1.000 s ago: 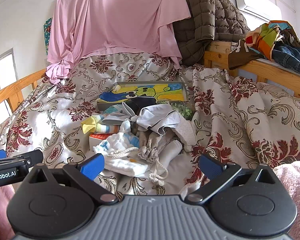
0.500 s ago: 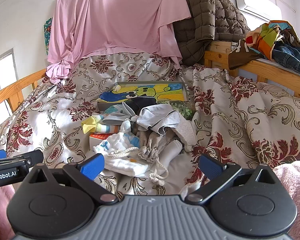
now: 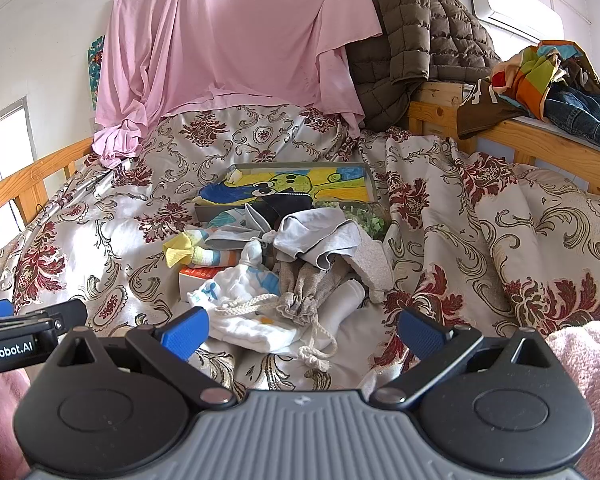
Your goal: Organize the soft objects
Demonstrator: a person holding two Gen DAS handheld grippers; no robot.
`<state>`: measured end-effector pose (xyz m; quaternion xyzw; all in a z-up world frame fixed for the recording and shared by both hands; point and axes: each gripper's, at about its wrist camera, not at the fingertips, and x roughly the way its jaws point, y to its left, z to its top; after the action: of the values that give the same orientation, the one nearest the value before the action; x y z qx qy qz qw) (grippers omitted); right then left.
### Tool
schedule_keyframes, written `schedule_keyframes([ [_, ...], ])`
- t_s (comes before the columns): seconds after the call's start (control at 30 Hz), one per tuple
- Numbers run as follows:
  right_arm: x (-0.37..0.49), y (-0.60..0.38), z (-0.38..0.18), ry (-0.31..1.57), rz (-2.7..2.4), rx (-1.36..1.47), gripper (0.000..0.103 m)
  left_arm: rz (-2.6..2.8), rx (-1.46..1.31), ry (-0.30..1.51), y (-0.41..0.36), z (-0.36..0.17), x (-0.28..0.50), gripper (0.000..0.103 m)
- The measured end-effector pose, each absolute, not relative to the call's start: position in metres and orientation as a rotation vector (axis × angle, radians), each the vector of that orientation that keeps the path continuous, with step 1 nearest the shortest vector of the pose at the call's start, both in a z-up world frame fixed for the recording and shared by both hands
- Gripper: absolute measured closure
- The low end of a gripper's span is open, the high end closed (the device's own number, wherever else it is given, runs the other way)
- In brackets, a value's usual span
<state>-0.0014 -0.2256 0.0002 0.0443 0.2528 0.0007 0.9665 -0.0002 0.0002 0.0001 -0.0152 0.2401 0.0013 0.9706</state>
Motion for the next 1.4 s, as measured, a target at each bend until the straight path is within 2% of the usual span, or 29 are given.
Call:
schedule_keyframes([
  [1.0, -0.002, -0.229, 0.003, 0.528, 0.009, 0.098, 0.000, 0.006, -0.032, 0.484, 0.000, 0.000, 0.000, 0.001],
  [1.4, 0.046, -0.251, 0.009, 0.624, 0.088, 0.219, 0.000, -0.080, -0.013, 0.566, -0.007, 0.000, 0.033, 0.001],
])
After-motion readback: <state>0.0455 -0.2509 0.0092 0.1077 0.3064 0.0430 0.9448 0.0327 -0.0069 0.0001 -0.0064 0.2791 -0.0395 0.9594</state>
